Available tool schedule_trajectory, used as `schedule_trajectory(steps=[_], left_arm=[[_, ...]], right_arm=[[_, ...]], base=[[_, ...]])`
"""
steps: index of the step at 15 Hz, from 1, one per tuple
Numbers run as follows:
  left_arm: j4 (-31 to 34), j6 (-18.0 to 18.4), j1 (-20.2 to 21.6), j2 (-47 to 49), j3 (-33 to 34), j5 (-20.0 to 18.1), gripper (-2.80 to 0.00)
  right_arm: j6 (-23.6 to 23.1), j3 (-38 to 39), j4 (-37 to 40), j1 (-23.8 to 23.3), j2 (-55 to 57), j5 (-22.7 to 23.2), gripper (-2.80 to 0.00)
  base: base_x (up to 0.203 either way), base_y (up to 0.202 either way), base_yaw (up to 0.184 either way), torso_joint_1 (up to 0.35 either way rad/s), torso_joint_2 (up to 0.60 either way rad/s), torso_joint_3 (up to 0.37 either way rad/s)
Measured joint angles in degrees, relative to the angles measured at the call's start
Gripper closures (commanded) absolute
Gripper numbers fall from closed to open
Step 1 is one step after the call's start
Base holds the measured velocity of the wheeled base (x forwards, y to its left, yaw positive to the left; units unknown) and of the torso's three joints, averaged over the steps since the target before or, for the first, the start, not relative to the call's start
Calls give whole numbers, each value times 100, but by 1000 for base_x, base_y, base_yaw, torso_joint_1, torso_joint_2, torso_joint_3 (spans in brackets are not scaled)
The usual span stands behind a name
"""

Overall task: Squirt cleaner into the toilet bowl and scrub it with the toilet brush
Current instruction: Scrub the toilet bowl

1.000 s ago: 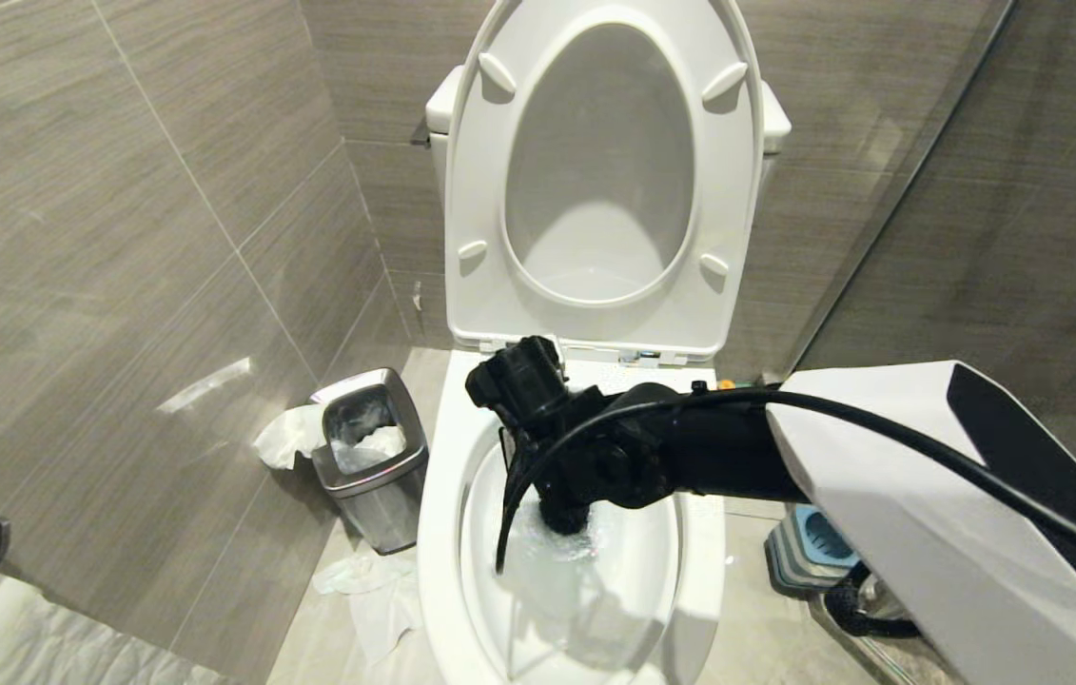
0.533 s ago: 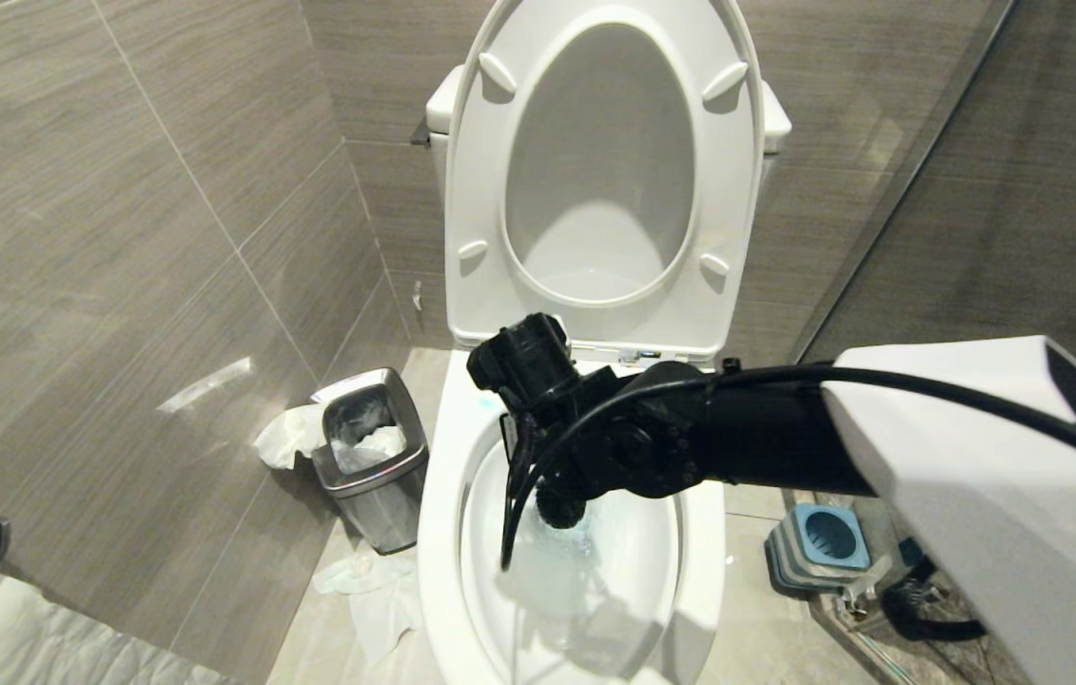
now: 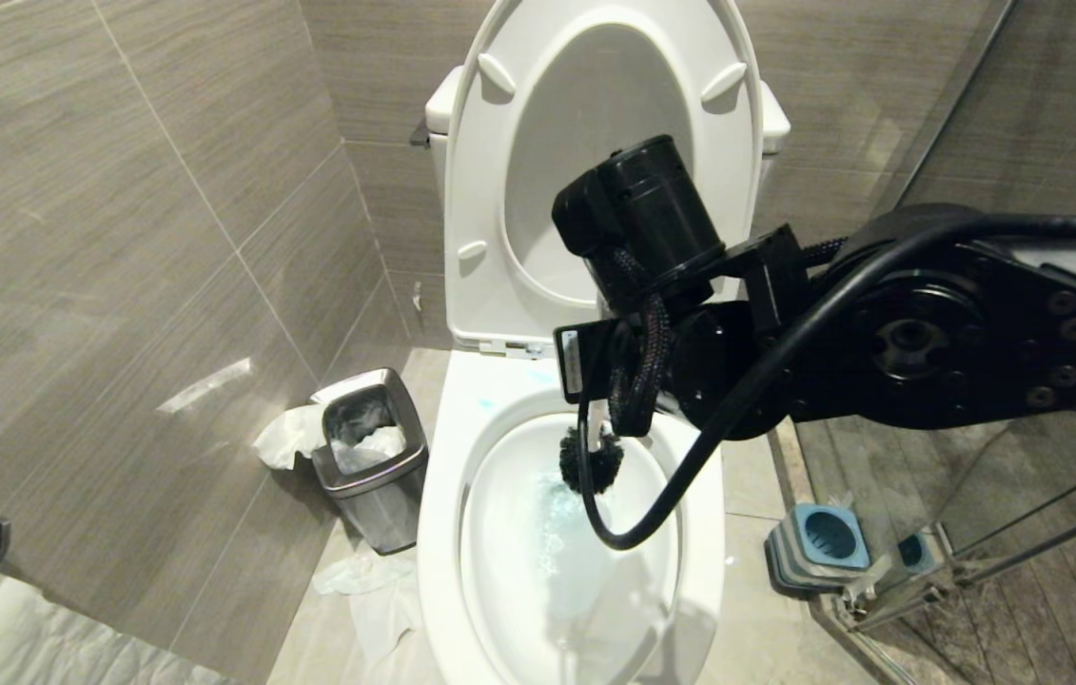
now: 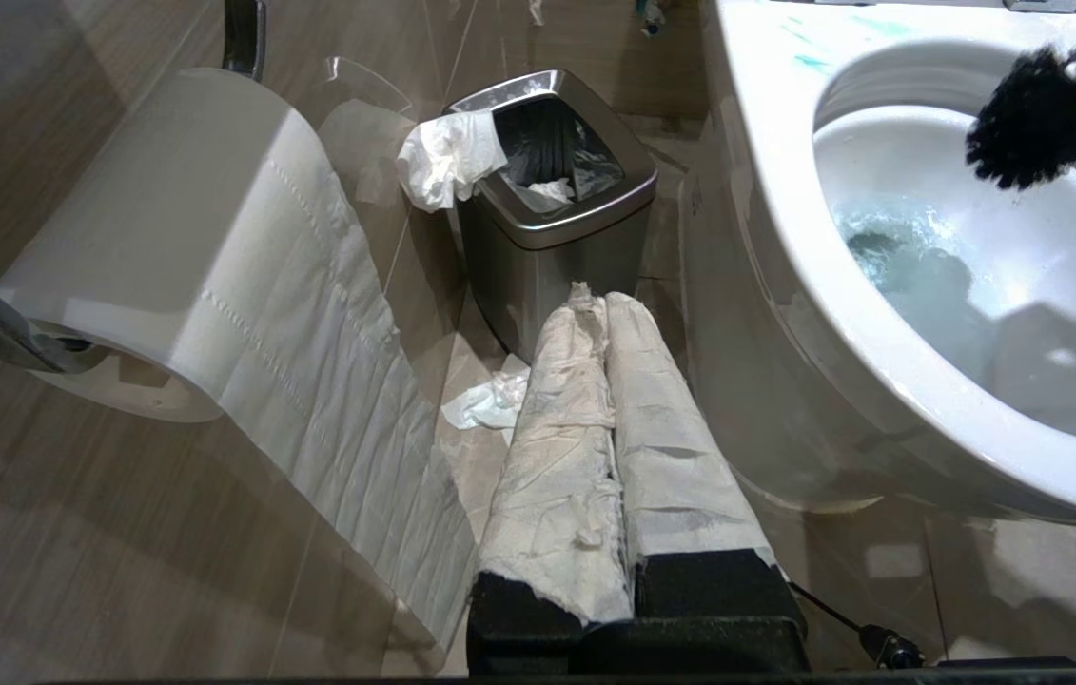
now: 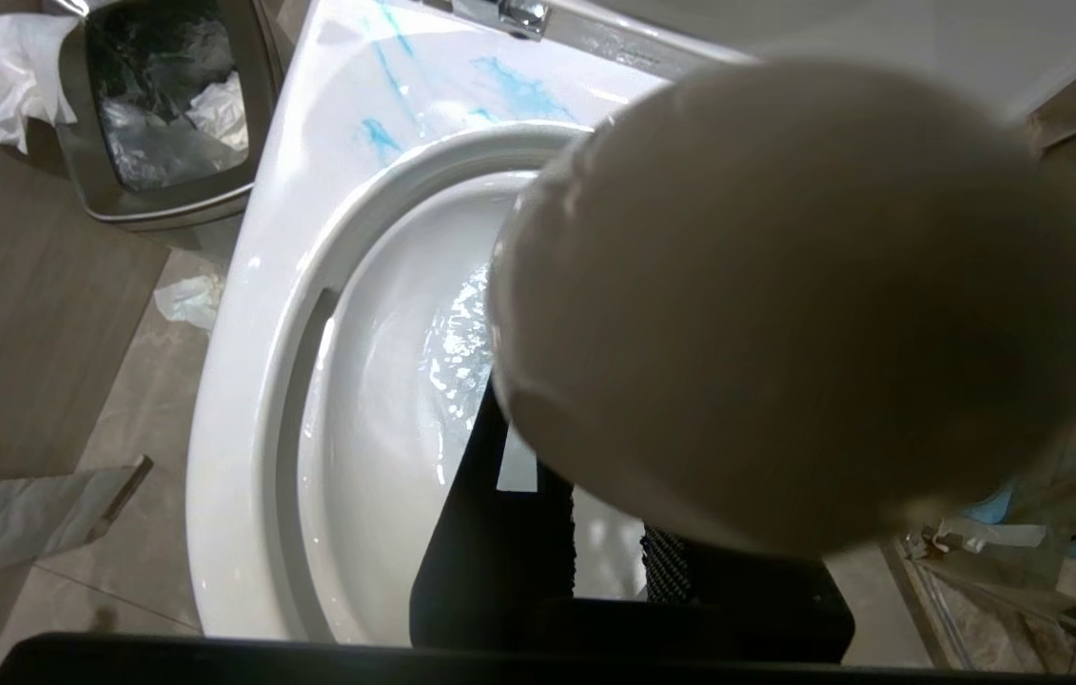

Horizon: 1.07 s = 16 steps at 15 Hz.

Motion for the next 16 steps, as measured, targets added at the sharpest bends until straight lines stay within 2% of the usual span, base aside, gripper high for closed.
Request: schedule_trajectory(steps=[6, 12, 16], left_arm=[[2, -2, 0, 0, 0, 2, 0], [0, -2, 0, 0, 0, 0, 0], [2, 0, 0, 0, 0, 0, 0]], right_arm=[[27, -96, -53, -34, 389, 4, 0], [146, -948, -97, -210, 1693, 35, 0], [146, -1127, -521, -344, 2370, 83, 0]], base=[[0, 0, 0, 0, 0, 0], [0, 0, 0, 0, 0, 0], [0, 0, 0, 0, 0, 0]])
